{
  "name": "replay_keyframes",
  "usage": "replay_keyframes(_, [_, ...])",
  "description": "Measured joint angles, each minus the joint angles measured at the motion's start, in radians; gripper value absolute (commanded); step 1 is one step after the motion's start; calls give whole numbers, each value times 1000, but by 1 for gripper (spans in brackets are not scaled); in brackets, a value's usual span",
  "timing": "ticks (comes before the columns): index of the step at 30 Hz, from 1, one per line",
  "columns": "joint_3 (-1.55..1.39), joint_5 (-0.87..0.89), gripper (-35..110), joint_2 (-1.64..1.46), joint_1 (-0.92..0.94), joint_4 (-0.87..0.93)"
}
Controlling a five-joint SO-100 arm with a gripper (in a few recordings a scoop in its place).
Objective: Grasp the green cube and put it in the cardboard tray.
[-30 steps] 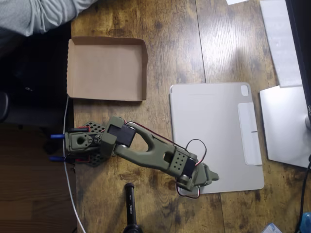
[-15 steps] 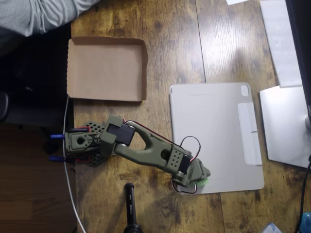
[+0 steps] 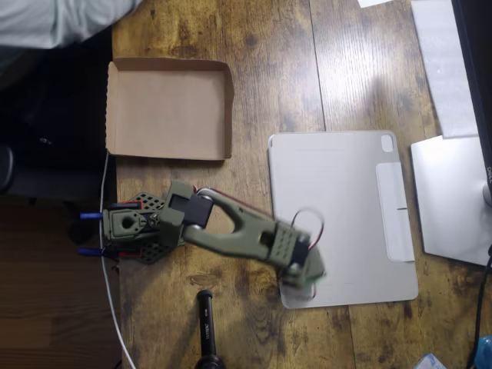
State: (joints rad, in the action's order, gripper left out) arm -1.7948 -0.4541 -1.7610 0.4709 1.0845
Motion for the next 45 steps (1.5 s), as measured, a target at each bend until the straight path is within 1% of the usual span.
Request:
replay_keyframes(1, [40, 31, 0, -3, -57, 77])
replay_keyframes(4, [118, 130, 0, -6, -261, 232])
replay_keyframes(10, [193, 316, 0, -3, -687, 456])
replay_keyframes(15, [196, 402, 0, -11, -1037, 537])
replay_keyframes(20, [270, 423, 0, -28, -1312, 623])
replay_keyframes(22, [278, 422, 0, -46, -1387, 646])
replay_keyframes(24, [264, 422, 0, -64, -1425, 644])
replay_keyframes(29, [189, 410, 2, -84, -1428, 598])
replay_keyframes(33, [158, 383, 19, -100, -1405, 595])
replay_keyframes(36, [156, 371, 27, -114, -1399, 595])
replay_keyframes(41, [156, 373, 31, -114, -1387, 597])
replay_keyframes(45, [155, 371, 30, -118, -1376, 601])
